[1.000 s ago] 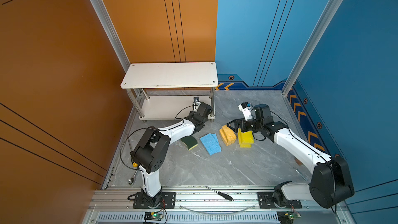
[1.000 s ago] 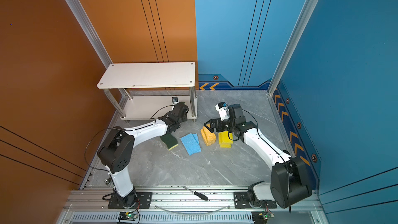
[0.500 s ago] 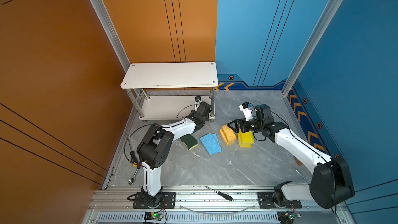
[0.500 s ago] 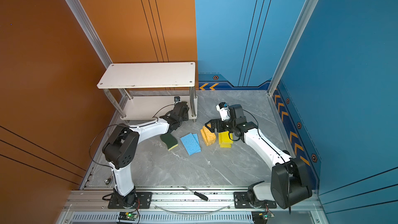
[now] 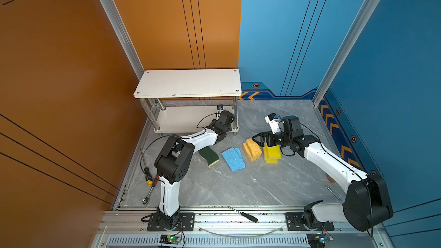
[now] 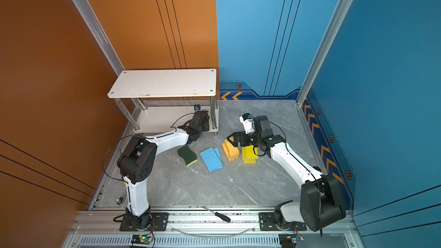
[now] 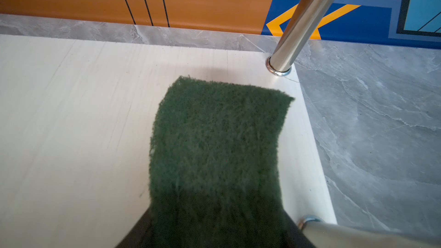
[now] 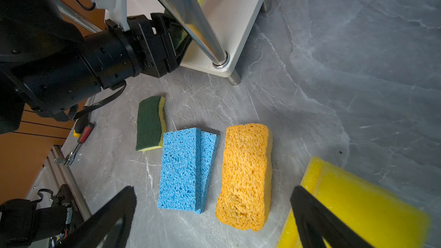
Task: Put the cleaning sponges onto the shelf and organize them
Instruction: 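Carry the green sponge with the left gripper onto the lower shelf tier, then lower the green sponge onto the lower shelf tier with the left gripper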
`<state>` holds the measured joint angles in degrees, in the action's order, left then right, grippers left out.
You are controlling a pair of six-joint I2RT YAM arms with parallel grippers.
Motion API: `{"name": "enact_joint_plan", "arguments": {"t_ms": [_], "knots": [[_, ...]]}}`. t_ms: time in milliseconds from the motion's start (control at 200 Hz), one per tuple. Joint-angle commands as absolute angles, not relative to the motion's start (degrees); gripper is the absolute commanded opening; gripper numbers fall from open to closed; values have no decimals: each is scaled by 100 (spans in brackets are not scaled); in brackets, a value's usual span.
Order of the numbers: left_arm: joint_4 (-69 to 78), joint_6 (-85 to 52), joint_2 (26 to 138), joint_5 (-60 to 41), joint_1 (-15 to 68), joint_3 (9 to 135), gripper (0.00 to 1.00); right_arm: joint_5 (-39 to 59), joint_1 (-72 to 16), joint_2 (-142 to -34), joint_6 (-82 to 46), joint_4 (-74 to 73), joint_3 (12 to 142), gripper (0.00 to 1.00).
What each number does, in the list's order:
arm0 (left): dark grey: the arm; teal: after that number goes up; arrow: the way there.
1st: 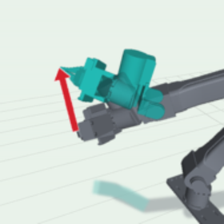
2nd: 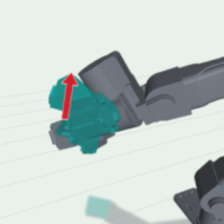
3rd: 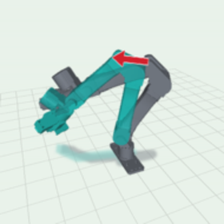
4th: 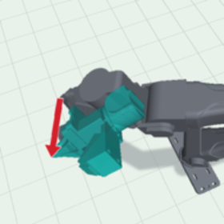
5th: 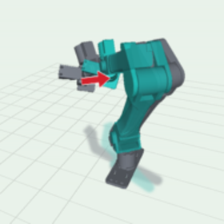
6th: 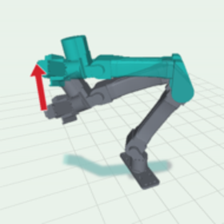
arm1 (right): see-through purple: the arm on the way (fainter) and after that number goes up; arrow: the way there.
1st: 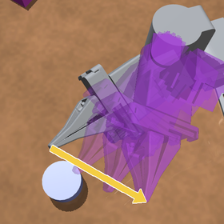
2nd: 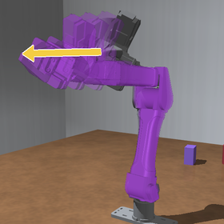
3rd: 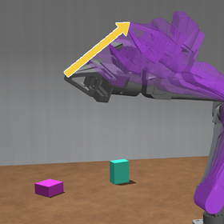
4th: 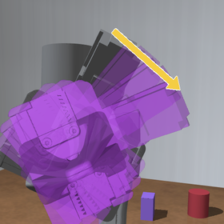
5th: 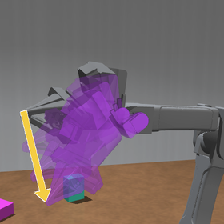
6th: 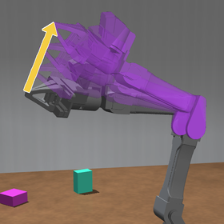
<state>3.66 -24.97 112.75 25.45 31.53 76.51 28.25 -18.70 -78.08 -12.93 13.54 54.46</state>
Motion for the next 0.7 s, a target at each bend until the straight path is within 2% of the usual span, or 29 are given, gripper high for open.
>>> {"name": "enact_joint_plan", "arguments": {"t_ms": [0, 696], "knots": [[388, -2399, 11372, 2427, 3089, 7856, 58, 2713, -1837, -7770, -1230, 1488, 5364, 100], [299, -2435, 11706, 2153, 2953, 8007, 58, 2689, -1837, -7813, -1248, 1440, 5249, 100]]}}
